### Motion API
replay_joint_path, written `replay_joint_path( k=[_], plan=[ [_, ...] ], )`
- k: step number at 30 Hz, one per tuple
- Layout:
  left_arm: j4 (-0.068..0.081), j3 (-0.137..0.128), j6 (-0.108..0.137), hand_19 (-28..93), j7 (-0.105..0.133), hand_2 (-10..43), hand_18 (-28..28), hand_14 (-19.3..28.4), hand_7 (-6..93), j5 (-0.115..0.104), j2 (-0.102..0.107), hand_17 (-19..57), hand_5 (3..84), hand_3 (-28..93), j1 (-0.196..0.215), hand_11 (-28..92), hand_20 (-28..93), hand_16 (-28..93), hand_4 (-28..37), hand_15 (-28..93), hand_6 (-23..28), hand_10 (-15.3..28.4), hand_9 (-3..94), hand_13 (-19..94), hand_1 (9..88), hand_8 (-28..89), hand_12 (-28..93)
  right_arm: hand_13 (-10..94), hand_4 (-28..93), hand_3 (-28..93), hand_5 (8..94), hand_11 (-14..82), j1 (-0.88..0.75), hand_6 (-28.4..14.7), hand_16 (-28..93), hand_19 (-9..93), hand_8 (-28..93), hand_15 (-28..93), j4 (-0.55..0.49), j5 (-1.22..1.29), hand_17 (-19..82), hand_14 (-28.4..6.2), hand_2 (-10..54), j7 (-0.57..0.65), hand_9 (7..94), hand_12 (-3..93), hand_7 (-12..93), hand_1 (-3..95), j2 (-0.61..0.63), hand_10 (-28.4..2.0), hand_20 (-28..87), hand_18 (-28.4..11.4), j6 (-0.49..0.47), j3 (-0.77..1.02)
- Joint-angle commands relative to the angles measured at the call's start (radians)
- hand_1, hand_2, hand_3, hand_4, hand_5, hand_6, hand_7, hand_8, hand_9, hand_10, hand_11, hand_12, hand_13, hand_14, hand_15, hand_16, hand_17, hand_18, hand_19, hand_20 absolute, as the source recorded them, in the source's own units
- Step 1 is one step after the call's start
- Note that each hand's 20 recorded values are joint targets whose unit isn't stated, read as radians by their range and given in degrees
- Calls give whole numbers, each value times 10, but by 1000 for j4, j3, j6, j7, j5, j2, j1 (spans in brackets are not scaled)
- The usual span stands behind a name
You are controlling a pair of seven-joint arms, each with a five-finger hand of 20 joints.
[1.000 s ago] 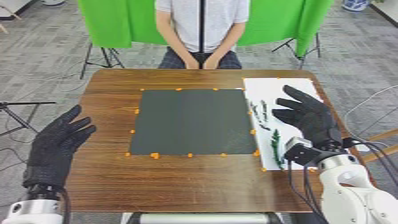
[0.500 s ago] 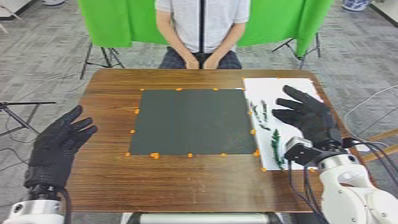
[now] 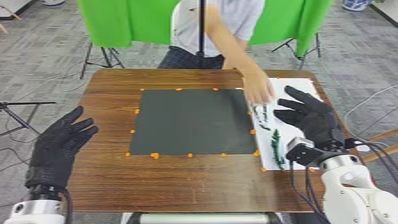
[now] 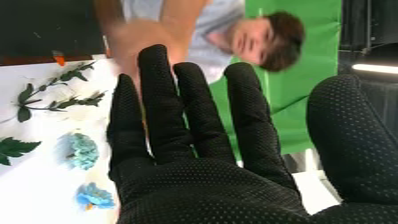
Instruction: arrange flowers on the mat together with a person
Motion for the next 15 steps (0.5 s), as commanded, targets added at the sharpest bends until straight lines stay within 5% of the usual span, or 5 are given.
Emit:
replay_joint_path(
  k=[1,15],
  plan=[
    [-3,5,11,524,-3,70,211,268,139,-1,-2,-89,376,795,11,289,52,-130,-283,552,90,203,348,235,228,-103,79,378,-236,781,461,153,-10,-17,46,534,-124,462,-7,1,65,-208,116,-1,455,122,141,205,-3,-191,82,-220,1,1],
    [-3,6,9,524,-2,70,210,269,141,-3,-2,-89,377,796,16,291,53,-132,-283,556,90,204,350,234,228,-103,80,379,-235,781,462,152,-8,-18,45,535,-123,461,-7,2,65,-207,117,0,454,121,140,205,-2,-191,83,-221,9,-2]
  ],
)
